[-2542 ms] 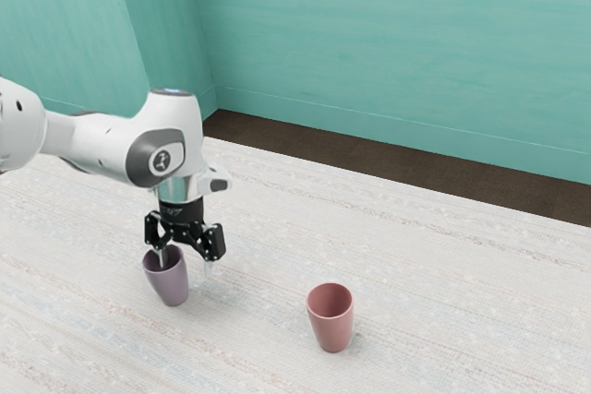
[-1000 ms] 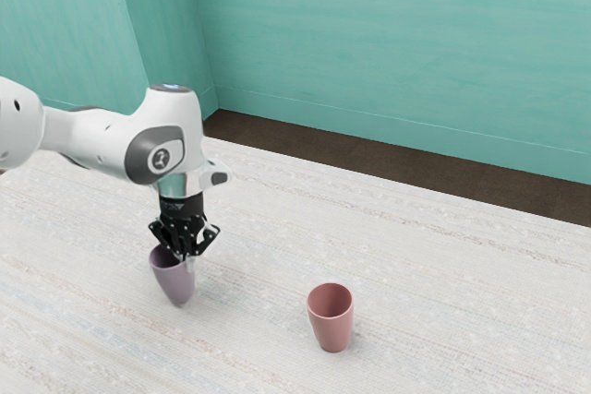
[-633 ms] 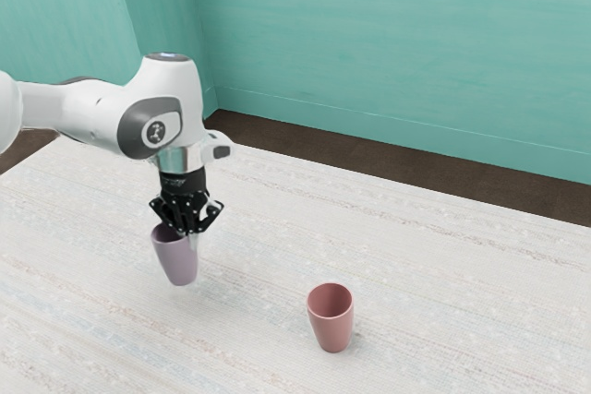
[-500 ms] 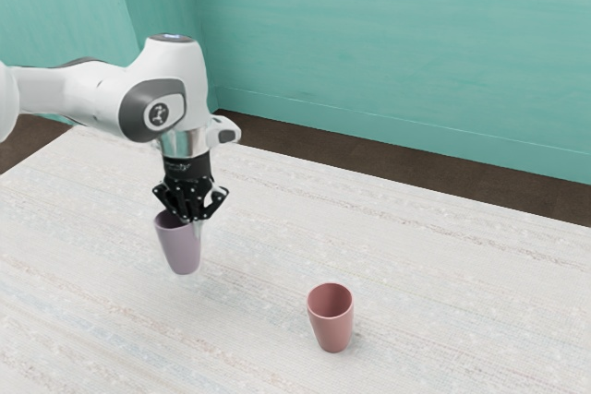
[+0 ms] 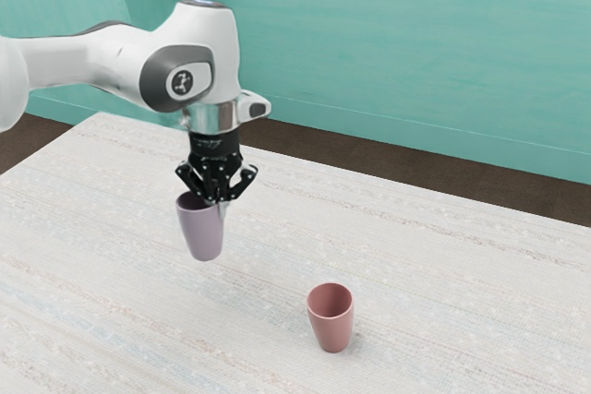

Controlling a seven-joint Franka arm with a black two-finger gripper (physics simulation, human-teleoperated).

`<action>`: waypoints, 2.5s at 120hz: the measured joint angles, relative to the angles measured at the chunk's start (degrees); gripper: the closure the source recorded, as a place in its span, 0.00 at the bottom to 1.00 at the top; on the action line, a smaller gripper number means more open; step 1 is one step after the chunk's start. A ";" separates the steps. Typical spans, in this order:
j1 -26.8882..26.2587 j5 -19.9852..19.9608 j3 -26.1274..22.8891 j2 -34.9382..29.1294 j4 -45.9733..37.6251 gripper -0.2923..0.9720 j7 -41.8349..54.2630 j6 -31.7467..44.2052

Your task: Place the left cup onto the right cup

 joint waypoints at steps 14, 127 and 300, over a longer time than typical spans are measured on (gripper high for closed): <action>-2.44 -0.05 -1.39 0.80 1.55 0.85 -3.13 -0.42; -14.55 0.76 -6.51 10.11 11.37 0.85 -23.48 0.70; -13.92 2.04 -4.84 15.95 13.27 0.85 -22.08 7.39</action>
